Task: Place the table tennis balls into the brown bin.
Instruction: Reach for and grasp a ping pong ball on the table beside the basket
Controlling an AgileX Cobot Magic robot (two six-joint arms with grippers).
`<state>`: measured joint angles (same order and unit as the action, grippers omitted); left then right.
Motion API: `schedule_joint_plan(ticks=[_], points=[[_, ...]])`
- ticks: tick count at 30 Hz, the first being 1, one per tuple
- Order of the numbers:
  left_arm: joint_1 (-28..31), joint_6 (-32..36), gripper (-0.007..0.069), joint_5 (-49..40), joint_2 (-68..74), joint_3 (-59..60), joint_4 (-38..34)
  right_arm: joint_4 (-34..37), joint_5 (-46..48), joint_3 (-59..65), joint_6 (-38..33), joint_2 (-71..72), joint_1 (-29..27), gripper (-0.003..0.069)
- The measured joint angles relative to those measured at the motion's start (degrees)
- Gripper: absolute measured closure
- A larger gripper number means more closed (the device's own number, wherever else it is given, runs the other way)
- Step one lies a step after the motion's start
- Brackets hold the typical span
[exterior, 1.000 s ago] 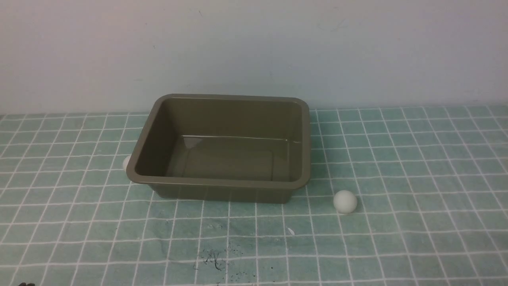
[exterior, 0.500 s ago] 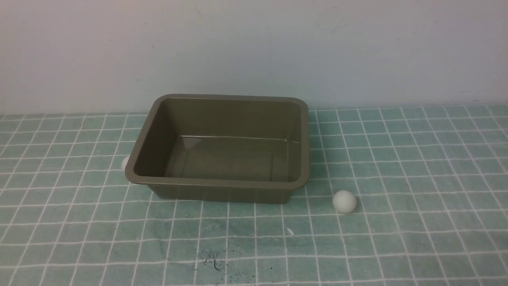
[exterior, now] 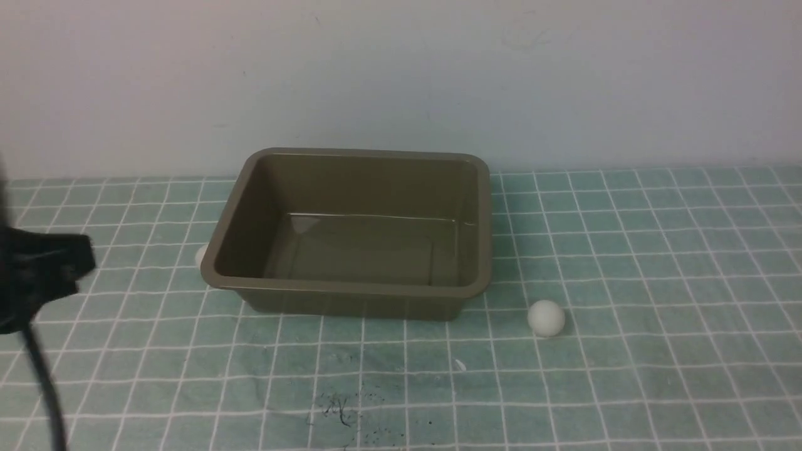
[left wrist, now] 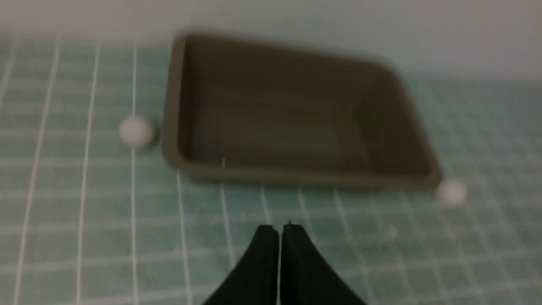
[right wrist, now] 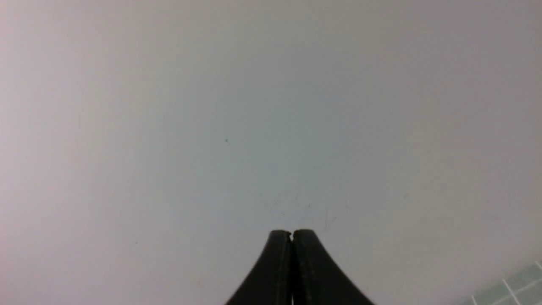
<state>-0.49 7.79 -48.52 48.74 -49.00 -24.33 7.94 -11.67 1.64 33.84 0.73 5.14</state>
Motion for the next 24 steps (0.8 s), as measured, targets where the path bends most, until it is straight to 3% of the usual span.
schedule_joint_plan(ticks=[3,4,5,6,7,11,17,24], points=[[0.76,1.57,0.0629,-1.93,14.01,-4.49,2.78,-0.07,3.64,-0.22,0.67,0.00,0.00,0.0672],[2.05,1.85,0.0629,-1.41,19.43,-7.06,3.84,-0.07,11.33,-1.59,1.89,0.00,0.00,0.0672],[2.28,1.85,0.0629,-1.31,20.16,-7.06,3.96,-0.07,12.46,-1.59,1.93,0.00,0.00,0.0672],[4.38,1.99,0.0629,-0.62,26.65,-10.68,4.56,-0.41,23.06,-5.23,1.88,0.00,0.00,0.0672],[4.65,1.99,0.0629,-0.55,26.65,-11.12,4.56,-0.56,25.42,-5.67,1.77,0.00,0.00,0.0672],[8.75,2.93,0.0629,-2.08,42.21,-21.87,3.86,-1.42,45.97,-15.34,-4.28,0.00,0.00,0.0672],[8.74,6.68,0.0629,-7.03,59.42,-36.21,0.90,-0.03,61.01,-24.12,-11.88,-4.83,0.00,0.0672],[8.63,6.85,0.0629,-8.81,68.35,-45.49,0.72,0.54,63.69,-25.21,-13.48,-7.05,0.00,0.0672]])
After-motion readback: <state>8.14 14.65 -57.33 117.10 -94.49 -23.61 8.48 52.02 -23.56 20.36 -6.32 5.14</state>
